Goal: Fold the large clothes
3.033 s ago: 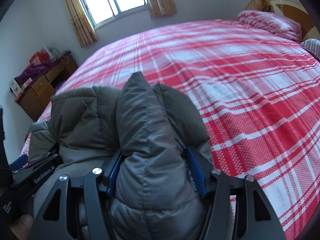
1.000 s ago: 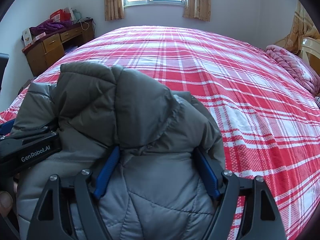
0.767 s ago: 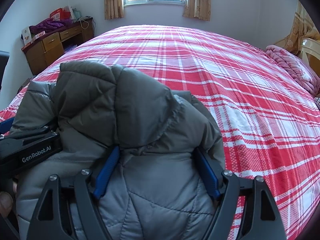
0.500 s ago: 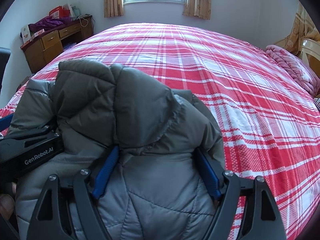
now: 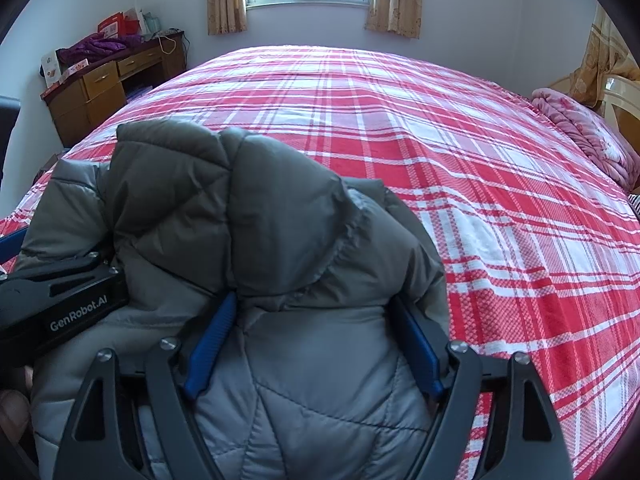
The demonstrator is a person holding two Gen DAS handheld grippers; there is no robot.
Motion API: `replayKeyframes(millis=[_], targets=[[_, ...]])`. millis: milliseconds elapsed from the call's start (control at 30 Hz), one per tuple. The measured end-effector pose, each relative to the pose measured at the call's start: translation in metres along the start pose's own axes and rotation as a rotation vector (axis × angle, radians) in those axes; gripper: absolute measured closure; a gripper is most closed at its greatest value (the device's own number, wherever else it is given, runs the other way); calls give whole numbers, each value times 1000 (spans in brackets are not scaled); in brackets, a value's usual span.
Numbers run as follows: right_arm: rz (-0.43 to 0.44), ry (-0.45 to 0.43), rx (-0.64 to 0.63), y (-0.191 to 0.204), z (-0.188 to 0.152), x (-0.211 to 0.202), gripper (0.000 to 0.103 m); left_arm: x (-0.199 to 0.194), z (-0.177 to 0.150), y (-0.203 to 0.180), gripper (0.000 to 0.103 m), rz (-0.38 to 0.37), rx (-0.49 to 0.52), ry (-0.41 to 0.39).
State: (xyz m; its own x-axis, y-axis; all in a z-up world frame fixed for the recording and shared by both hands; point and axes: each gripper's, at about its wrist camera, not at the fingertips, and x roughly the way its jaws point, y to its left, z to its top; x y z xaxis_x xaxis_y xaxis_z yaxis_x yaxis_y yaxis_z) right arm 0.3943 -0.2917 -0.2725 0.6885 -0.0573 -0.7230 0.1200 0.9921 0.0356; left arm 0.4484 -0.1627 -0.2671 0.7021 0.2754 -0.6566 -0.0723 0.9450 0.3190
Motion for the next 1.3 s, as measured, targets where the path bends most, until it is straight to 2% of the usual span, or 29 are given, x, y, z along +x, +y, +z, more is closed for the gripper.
replayKeyframes(millis=[267, 367, 500, 600, 800, 933, 1100, 1300], targets=[[2, -1, 2, -2, 0, 1, 22, 0, 2, 2, 0, -17, 0, 11], [20, -6, 12, -5, 0, -1, 20, -5, 4, 12, 1, -78, -3, 30], [111, -37, 59, -19, -5, -21, 17, -32, -1, 44, 1, -163, -8, 31], [148, -79, 116, -29, -12, -40, 14, -51, -13, 65, 1, -203, -2, -8], [166, -119, 222, -52, -36, -70, 14, -60, -46, 79, 1, -286, 58, -6], [216, -69, 272, -65, -51, -69, 14, -61, -56, 77, 1, -299, 60, -31], [270, -25, 301, -72, -57, -59, 14, -52, -60, 75, 1, -330, 26, -4], [300, -15, 281, -68, -59, -48, 13, -51, -65, 68, 1, -311, 7, -16]])
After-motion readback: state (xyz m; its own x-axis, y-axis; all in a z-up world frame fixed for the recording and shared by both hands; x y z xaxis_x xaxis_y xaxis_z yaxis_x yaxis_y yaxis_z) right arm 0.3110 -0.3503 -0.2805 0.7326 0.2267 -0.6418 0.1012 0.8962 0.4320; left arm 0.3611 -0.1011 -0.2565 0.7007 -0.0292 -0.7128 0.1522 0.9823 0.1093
